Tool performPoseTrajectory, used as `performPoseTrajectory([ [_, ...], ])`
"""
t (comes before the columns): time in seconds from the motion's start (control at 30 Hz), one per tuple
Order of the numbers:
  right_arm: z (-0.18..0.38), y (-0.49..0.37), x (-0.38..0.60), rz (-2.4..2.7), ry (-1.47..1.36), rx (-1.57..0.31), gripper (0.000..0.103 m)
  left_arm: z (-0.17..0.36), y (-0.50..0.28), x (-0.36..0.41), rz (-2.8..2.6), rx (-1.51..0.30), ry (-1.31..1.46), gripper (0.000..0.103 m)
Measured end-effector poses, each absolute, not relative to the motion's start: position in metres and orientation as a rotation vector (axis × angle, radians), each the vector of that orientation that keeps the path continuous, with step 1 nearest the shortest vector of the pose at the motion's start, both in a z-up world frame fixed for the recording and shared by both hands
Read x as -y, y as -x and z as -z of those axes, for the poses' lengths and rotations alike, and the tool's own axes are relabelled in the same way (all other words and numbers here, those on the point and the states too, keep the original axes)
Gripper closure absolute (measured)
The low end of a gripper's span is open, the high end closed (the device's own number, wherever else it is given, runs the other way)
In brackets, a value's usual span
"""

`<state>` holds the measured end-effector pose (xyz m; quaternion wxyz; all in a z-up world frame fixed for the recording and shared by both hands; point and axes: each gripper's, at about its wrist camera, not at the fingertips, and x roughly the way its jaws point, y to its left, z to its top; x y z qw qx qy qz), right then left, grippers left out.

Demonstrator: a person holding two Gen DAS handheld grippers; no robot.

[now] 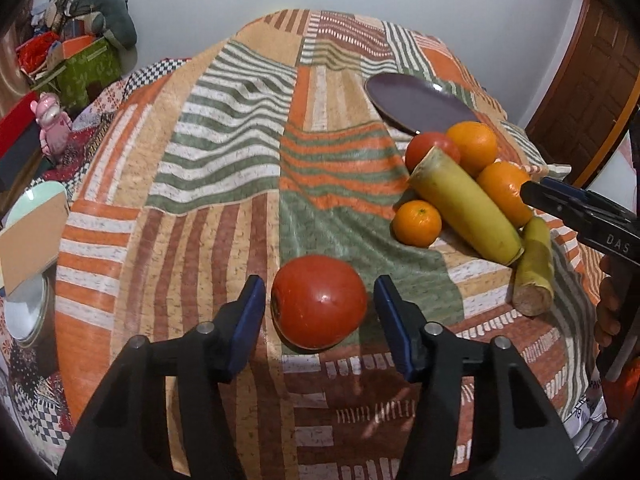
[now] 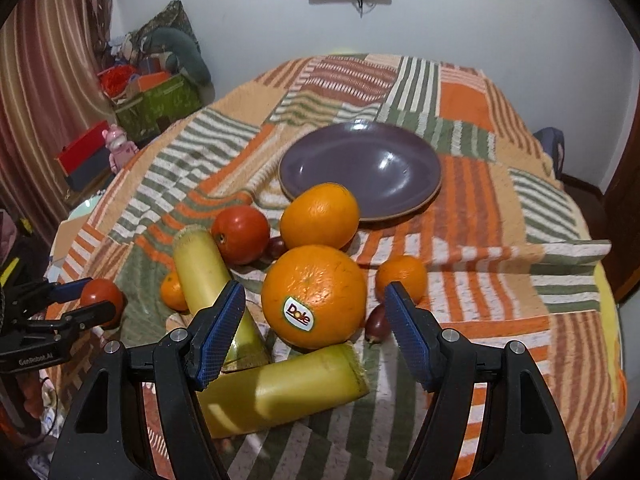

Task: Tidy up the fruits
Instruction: 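Lower the left gripper onto the red tomato and close it, then grasp the large Dole orange with the right gripper while the left lifts the tomato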

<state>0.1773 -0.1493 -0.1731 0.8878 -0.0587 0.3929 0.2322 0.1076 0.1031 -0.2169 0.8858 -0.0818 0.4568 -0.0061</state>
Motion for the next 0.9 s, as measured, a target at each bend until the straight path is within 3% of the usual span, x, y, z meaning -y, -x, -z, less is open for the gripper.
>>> performPoseTrajectory([
  [0.27,0.189,-0.192,0.144,-0.489,0.125,-0.884,0.034,0.222,-0.11,-0.108,0.026,-0.954,0.197,0.055],
  [0.9,0.178,-0.19,0.154,-0.491,0.068,-0.879,0.038,0.192,-0.113,-0.101,0.023,-0.906,0.144,0.056],
])
